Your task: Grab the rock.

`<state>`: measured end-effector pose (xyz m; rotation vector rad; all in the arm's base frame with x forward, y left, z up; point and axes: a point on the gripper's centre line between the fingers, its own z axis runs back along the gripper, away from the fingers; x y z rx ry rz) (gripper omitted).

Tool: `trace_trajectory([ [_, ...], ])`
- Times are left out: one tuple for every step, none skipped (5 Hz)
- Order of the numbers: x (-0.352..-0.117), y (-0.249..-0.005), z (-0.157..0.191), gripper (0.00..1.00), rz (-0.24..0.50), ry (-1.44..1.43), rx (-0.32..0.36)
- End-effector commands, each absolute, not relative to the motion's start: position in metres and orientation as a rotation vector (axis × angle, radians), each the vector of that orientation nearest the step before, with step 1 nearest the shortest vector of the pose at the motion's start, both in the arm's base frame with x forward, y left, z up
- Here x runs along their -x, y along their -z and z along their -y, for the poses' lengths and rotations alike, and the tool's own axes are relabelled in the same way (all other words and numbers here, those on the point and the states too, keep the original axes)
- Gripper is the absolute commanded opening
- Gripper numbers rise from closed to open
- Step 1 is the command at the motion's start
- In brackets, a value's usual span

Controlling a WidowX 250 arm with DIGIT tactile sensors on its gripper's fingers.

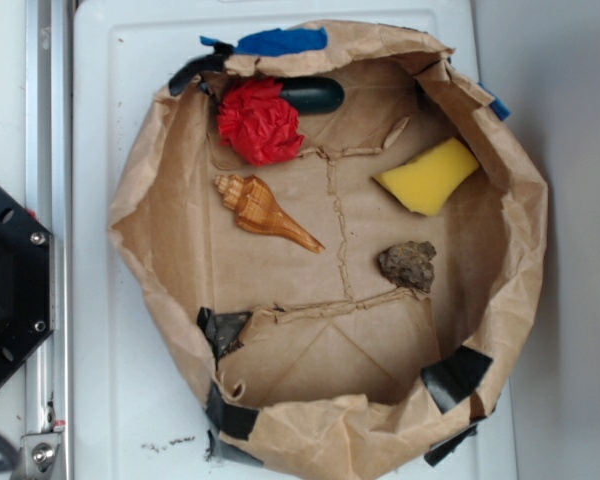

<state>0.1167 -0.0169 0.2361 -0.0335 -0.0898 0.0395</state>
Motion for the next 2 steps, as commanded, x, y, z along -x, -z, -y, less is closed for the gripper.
trace_trajectory([
  [-0.117,-0.236,0.017,1.00,0.090,-0.040,0.034],
  [-0.164,-0.227,0.025,1.00,0.132,-0.066,0.050],
])
